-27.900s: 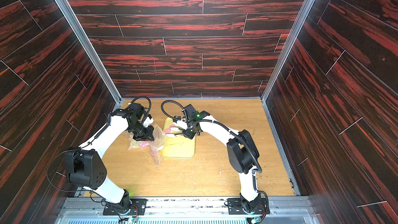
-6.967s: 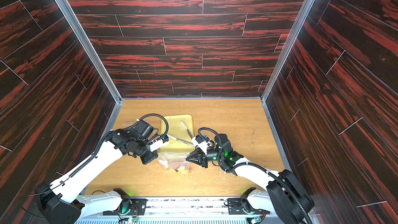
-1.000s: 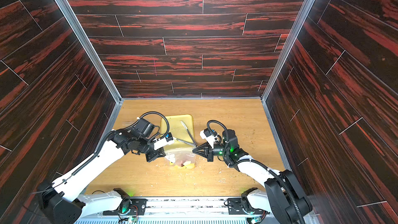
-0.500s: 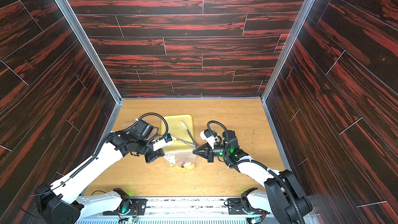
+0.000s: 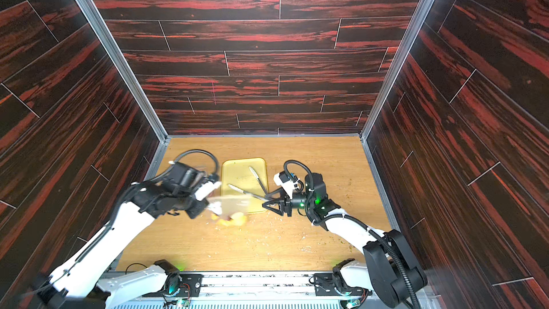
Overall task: Put the cookies into a resealable bag to prevent moisture
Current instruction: Place the ziploc bag in the ziploc bag.
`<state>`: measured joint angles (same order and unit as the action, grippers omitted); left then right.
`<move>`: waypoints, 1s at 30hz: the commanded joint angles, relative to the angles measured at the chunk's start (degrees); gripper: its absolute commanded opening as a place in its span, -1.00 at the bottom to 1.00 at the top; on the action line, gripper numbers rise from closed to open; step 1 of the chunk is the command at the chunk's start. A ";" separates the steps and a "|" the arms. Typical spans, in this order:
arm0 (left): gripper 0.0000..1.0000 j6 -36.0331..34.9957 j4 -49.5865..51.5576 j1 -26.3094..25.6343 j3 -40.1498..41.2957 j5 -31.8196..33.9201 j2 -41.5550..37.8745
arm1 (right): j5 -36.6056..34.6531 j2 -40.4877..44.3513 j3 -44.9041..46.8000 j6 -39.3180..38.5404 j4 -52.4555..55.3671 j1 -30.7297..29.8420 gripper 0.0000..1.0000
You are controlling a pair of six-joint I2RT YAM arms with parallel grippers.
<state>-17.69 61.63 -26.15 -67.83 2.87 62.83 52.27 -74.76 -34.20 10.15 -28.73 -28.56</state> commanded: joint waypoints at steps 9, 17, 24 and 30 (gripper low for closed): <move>-1.00 11.00 -9.63 17.78 2.06 10.81 7.57 | -8.64 -0.64 -1.49 -1.20 3.00 0.12 0.17; -0.09 19.52 -13.41 26.13 -3.79 23.57 20.06 | -24.82 2.31 0.54 1.20 4.41 2.62 0.59; 0.98 25.33 -23.07 35.71 -3.76 20.25 20.90 | -40.24 0.68 -2.30 4.38 10.22 12.66 0.71; 0.98 34.84 -43.02 41.40 6.42 28.24 18.62 | -60.33 -0.15 -4.21 -1.89 13.42 20.04 0.84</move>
<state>10.35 28.56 15.90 -64.99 26.37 82.76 5.15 -74.19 -36.84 11.44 -17.78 -9.78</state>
